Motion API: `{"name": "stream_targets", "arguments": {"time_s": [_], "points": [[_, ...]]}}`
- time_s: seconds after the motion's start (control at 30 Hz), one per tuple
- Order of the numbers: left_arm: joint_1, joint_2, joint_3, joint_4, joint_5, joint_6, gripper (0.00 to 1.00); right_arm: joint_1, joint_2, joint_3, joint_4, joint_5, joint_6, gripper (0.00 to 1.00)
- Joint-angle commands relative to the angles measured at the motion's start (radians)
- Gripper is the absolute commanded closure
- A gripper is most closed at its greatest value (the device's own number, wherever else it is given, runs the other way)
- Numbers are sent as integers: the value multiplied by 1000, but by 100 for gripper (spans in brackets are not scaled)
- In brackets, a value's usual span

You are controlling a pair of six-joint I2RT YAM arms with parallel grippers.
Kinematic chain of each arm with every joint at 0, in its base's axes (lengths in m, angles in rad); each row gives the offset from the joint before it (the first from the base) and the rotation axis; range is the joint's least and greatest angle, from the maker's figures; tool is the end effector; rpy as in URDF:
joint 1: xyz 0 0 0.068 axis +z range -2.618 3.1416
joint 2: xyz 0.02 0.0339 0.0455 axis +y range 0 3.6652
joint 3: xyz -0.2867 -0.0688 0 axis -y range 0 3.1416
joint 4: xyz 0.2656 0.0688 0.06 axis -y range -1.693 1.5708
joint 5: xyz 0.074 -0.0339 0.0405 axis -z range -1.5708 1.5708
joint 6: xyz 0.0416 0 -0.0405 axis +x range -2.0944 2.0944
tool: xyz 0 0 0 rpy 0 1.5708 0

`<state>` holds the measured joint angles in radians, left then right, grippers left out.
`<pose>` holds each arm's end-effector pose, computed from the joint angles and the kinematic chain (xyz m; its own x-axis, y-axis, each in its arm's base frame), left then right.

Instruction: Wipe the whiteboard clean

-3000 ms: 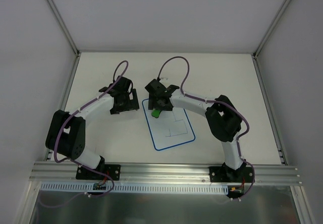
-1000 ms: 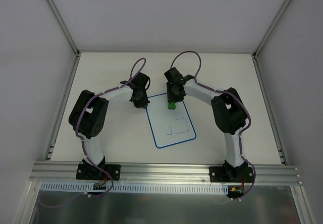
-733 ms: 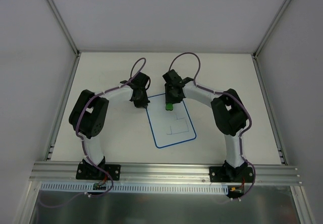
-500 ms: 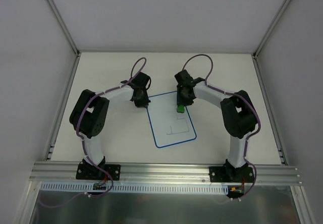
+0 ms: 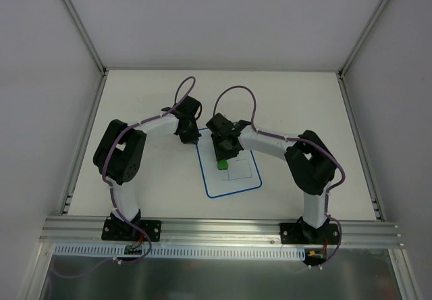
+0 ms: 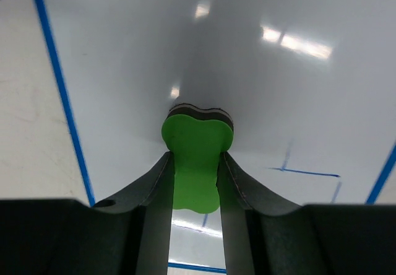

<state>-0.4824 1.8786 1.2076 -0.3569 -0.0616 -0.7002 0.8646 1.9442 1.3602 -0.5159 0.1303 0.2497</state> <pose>0.3661 -0.1888 0.1697 -0.8602 -0.2755 -0.4290 -0.1562 0.9434 -0.2926 0.2842 0.3248 0.1814 -0.7373 -0.4869 -0.4682 -0.5510 0.8345 -0.0001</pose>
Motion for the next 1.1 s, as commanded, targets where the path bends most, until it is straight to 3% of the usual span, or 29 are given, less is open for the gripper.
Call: {"name": "stream_targets", "arguments": {"time_s": [0.0, 0.1, 0.27, 0.57, 0.67, 0.87, 1.07], "points": [[22, 31, -11, -42, -46, -16, 100, -81, -57, -142, -64, 58, 78, 100], [31, 31, -11, -43, -40, -16, 100, -156, -132, -258, -36, 69, 103, 100], [41, 37, -8, -43, -30, -18, 100, -191, -169, -312, -32, 78, 114, 100], [42, 33, -14, -43, -37, -38, 100, 22, -51, -168, 1, -69, 126, 100], [41, 31, -22, -42, -41, -38, 100, 37, -37, -167, 2, -57, 144, 100], [59, 24, -23, -42, -49, -28, 100, -36, -102, -243, 2, 21, 166, 100], [76, 27, -3, -42, -53, -22, 100, -206, -209, -365, -10, 34, 111, 100]]}}
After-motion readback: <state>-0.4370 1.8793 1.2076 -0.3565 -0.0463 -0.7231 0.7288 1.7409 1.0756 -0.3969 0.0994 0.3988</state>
